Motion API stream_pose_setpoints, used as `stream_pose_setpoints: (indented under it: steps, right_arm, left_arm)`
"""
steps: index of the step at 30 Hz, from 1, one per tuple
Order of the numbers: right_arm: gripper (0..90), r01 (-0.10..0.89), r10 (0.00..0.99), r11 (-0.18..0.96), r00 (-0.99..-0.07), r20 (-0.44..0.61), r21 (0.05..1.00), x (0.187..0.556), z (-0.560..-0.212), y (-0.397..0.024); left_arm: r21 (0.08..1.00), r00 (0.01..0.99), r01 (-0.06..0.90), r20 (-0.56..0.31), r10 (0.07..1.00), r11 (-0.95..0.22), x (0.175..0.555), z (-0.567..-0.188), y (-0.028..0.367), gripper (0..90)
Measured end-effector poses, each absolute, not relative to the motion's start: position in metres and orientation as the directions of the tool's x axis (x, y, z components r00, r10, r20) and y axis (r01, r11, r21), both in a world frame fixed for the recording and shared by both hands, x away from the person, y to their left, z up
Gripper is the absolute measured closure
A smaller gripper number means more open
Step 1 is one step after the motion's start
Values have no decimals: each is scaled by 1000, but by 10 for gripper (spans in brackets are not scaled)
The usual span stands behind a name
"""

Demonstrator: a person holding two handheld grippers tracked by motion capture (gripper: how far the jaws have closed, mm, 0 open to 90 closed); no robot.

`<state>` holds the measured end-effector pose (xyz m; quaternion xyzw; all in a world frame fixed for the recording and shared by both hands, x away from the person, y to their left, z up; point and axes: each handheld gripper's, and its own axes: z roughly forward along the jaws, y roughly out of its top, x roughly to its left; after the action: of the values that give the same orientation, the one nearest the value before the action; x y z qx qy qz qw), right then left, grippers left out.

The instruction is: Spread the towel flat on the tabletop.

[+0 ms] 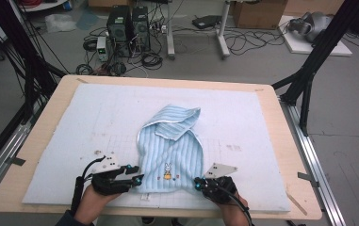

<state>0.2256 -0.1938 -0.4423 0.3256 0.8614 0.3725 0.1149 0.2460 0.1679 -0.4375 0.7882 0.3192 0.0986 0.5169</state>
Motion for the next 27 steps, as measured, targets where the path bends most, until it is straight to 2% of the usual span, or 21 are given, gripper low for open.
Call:
stream_pose_setpoints:
  steps: [3, 6, 11, 16, 20, 27]
  right_arm:
    - [866, 482, 631, 534, -774, 51, 695, 214, -439, -201]
    - [841, 471, 617, 550, -786, 44, 690, 204, -436, -209]
    - [639, 459, 670, 459, -741, 42, 761, 212, -431, -209]
    - [504, 427, 716, 418, -698, -2, 802, 219, -426, -207]
    - [502, 406, 743, 391, -669, -23, 826, 224, -424, -214]
    - [485, 411, 761, 372, -648, -20, 832, 241, -425, -219]
  left_arm:
    - [897, 749, 390, -178, 638, -208, 252, -432, 176, 500]
    - [904, 741, 381, -172, 649, -194, 262, -426, 180, 490]
    - [904, 722, 399, -205, 660, -155, 282, -424, 176, 462]
    - [893, 707, 421, -215, 674, -157, 304, -425, 169, 431]
    - [893, 702, 429, -232, 673, -139, 314, -424, 164, 417]
    - [900, 711, 405, -199, 674, -161, 329, -421, 154, 386]
